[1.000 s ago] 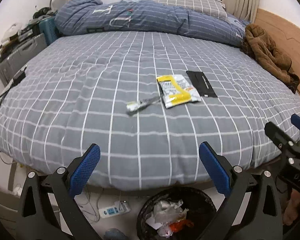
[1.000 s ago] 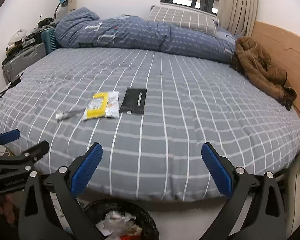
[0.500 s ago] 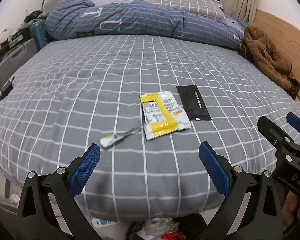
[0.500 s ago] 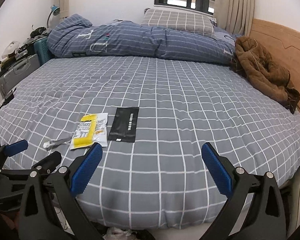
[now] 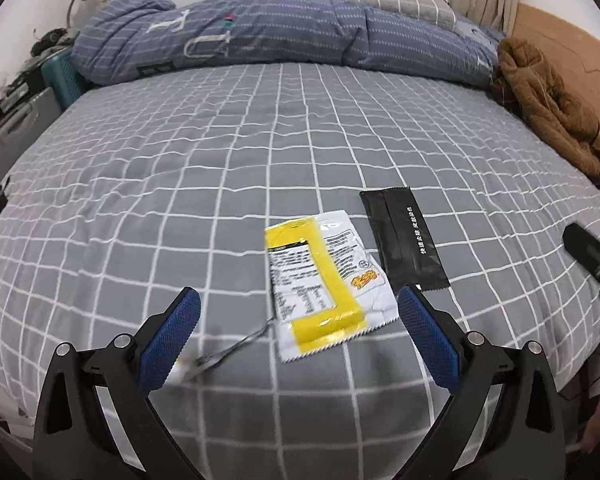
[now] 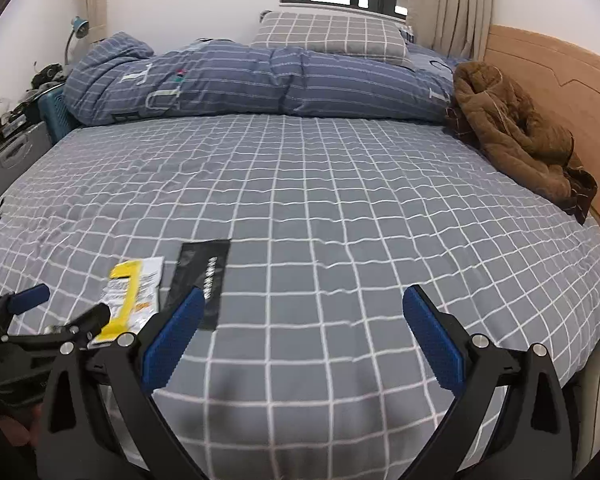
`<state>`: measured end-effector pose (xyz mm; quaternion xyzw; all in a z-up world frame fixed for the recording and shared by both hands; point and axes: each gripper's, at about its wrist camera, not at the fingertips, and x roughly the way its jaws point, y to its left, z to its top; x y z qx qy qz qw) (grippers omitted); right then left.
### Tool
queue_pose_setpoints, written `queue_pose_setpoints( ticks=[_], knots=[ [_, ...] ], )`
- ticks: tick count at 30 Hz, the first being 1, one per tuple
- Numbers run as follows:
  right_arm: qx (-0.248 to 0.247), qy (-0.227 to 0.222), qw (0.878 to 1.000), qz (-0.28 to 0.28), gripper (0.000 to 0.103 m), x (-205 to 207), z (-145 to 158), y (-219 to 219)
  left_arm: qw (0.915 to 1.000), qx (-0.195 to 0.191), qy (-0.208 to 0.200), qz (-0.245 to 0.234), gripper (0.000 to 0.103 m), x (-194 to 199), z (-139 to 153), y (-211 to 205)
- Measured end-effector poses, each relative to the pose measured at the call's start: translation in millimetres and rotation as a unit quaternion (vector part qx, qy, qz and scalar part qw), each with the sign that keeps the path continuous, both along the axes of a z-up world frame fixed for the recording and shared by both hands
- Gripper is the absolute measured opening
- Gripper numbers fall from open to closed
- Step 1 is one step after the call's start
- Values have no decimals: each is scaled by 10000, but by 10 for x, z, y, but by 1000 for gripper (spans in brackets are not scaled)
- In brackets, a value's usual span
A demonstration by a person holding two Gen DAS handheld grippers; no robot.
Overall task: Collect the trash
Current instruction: 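Move both grippers back over the bed toward the snack wrapper and black packet, then grasp the yellow snack wrapper with the left gripper while the right gripper grasps the black packet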
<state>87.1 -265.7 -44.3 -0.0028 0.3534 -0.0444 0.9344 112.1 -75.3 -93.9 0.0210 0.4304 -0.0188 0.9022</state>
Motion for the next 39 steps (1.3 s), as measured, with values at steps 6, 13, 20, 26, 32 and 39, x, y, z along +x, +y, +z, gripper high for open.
queue_pose_setpoints(
  ticks=[6,13,20,26,32,39],
  knots=[
    [100,71,9998,-139,95,177,-44,-161,9998,103,130,-109,97,245,-154,-160],
    [120,165,9997,-147,95,313,-83,-206,9991,220,361,-89,95,487,-391,-188],
    [145,238,9996,-53,95,363,-121,-121,9980,130,593,-166,70,548,-532,-151],
    [69,299,9995,77,95,402,-156,40,9981,33,527,-304,44,539,-558,-95],
    [145,325,9993,114,95,462,-168,178,9985,-69,420,-354,37,517,-457,-34],
    [250,514,9979,318,95,586,-300,433,9999,-11,35,-151,37,456,-141,249]
  ],
)
